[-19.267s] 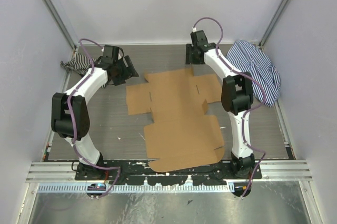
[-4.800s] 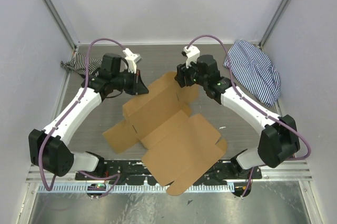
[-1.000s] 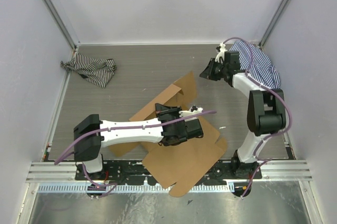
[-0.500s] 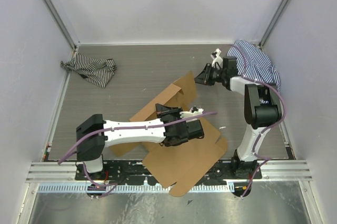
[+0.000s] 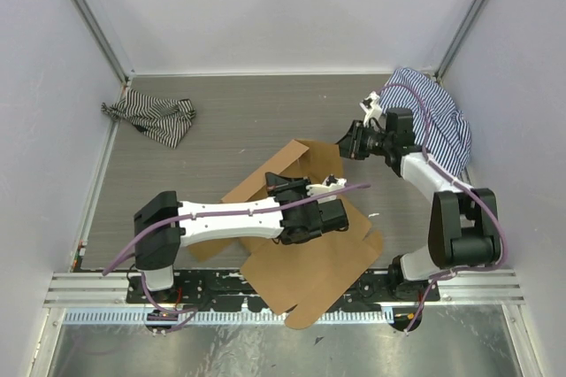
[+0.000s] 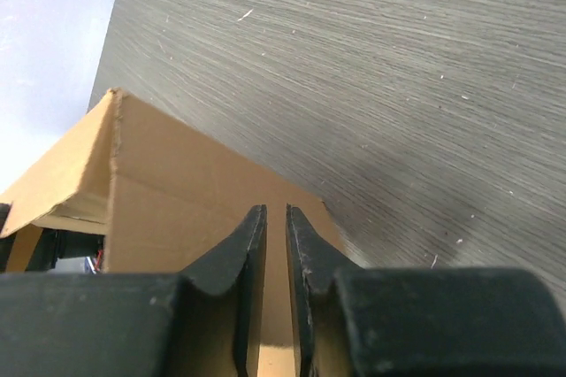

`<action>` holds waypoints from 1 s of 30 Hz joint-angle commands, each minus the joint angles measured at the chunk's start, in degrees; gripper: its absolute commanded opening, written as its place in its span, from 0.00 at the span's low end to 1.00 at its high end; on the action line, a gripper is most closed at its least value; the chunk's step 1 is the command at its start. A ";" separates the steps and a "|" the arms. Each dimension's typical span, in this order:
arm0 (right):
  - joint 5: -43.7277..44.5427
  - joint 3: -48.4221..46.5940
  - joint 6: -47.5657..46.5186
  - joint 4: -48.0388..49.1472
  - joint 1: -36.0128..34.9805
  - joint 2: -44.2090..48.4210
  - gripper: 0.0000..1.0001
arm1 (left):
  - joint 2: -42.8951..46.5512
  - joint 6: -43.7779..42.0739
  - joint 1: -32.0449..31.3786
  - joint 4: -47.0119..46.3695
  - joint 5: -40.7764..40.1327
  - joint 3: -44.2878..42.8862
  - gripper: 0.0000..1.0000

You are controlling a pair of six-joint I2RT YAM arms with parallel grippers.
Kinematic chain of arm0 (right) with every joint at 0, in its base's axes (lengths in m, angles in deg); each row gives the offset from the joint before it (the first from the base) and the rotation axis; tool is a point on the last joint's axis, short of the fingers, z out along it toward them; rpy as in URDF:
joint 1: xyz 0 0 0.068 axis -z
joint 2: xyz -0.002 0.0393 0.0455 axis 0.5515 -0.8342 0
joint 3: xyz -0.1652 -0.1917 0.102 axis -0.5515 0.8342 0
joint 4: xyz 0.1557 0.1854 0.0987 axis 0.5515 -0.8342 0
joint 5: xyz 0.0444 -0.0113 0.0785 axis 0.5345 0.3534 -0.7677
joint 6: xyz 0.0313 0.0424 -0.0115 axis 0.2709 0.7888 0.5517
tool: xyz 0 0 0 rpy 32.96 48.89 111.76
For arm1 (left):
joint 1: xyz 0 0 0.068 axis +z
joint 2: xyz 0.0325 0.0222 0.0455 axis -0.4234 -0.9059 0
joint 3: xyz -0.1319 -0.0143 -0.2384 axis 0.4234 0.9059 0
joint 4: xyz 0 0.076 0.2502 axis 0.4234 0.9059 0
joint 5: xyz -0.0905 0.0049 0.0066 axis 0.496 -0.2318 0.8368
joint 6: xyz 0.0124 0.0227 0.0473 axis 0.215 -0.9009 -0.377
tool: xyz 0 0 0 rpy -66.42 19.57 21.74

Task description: Fold the paper box

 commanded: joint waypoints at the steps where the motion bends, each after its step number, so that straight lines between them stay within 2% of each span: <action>1: 1.56 0.50 -2.52 -3.65 -0.49 5.96 0.22 | -1.73 2.58 -0.22 2.61 0.42 -2.34 0.00; 4: 3.21 1.37 -3.30 -5.71 -1.14 7.99 0.30 | -1.98 3.15 -0.23 3.28 0.46 -2.73 0.00; 7: 4.98 2.68 -3.59 -6.86 -1.96 9.58 0.44 | -2.48 3.74 -0.24 4.33 -0.15 -3.17 0.00; 12: 6.20 5.12 -3.48 -6.54 -3.49 12.17 0.53 | -2.70 5.96 -0.29 6.71 -0.13 -3.87 0.00; 22: 12.56 9.53 -5.40 -1.90 -11.33 15.58 0.57 | -2.11 8.81 -0.29 7.95 3.13 -5.95 0.00; 30: 12.93 14.63 -4.69 13.08 -12.96 12.77 0.58 | -2.39 10.21 -0.37 8.14 4.97 -6.26 0.00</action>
